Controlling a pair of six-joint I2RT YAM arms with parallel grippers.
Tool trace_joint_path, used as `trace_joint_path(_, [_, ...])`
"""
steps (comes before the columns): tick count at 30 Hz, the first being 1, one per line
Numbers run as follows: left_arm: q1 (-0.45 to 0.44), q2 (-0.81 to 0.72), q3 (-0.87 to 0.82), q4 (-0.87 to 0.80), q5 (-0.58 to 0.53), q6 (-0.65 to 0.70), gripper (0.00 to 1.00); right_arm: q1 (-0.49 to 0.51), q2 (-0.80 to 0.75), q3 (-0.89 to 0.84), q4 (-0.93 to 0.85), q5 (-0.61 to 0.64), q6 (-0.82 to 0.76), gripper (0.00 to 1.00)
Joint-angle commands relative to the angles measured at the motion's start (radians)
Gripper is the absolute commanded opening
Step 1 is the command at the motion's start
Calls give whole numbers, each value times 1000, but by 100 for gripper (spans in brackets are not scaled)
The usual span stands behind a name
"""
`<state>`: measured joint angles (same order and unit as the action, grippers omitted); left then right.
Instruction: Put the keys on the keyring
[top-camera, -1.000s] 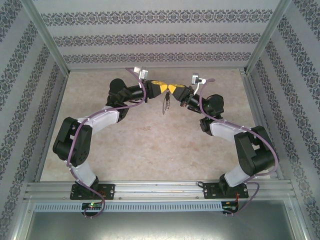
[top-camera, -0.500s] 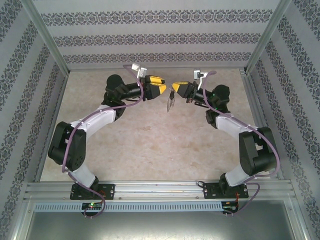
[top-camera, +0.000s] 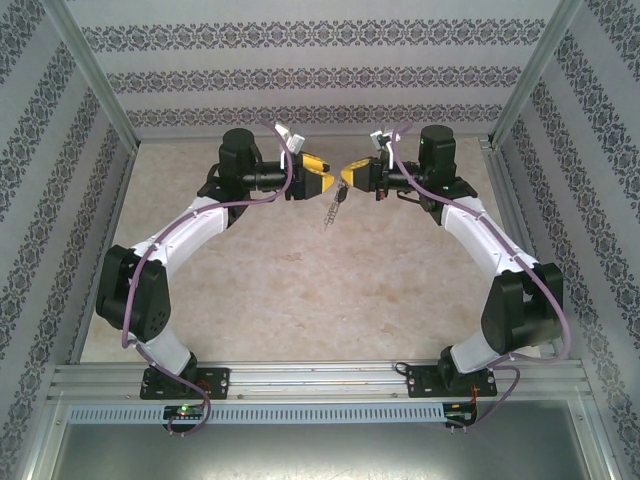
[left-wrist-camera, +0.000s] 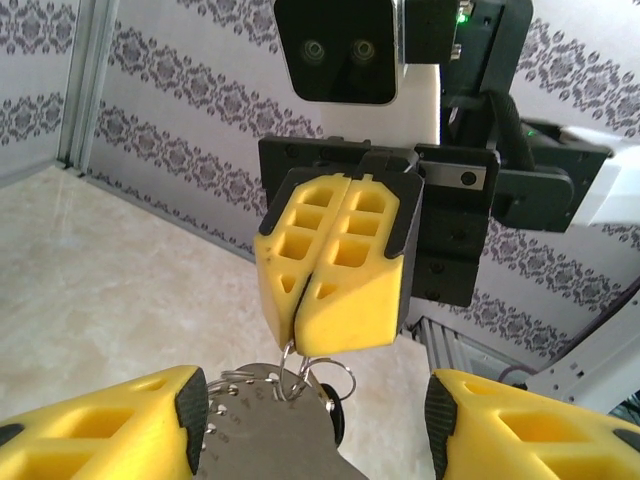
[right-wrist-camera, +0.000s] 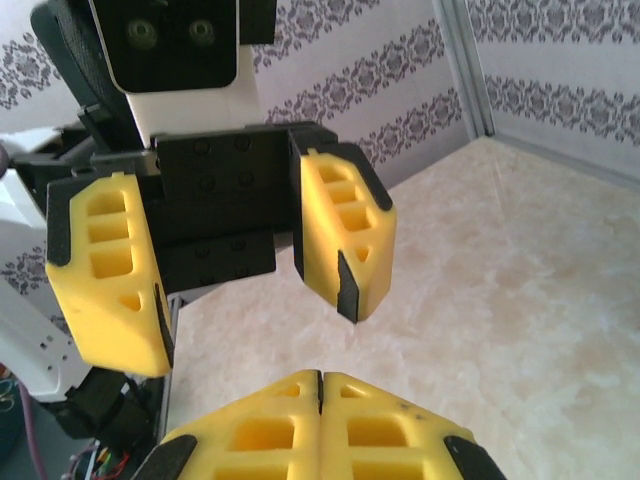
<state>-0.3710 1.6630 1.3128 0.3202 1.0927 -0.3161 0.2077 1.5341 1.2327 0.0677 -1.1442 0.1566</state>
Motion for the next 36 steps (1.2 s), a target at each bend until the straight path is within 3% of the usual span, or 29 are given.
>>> trace_joint_path(1, [7, -5, 29, -100, 27, 79, 60, -11, -1, 20, -58, -52, -63, 0])
trace_joint_path(22, [-22, 93, 34, 154, 87, -132, 52, 8, 5, 2, 20, -45, -8, 0])
trace_joint_path(36, [-39, 119, 40, 226, 81, -175, 46, 19, 9, 6, 19, -40, -12, 0])
